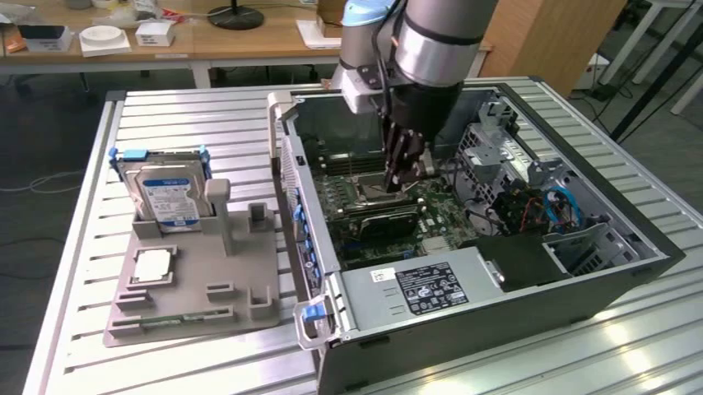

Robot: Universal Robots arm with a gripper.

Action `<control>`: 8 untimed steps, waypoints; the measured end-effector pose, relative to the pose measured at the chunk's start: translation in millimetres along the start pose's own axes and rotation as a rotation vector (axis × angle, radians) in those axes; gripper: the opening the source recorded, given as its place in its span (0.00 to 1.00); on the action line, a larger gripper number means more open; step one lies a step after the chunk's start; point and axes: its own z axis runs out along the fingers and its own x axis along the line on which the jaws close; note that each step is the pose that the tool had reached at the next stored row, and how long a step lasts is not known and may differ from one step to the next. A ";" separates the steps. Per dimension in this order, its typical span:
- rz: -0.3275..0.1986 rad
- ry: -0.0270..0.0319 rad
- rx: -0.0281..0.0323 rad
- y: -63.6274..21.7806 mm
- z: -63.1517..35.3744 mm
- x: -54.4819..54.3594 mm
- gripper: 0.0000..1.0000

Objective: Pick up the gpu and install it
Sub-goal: 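Press down on the gpu until it lock into place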

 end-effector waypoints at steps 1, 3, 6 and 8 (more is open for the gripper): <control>0.000 -0.0022 -0.0003 -0.3 -3.0 0.2 0.11; 0.000 -0.0032 -0.0001 -0.2 -2.9 0.2 0.11; 0.000 -0.0031 -0.0002 -0.2 -2.9 0.2 0.11; 0.000 -0.0031 -0.0001 -0.2 -2.9 0.2 0.11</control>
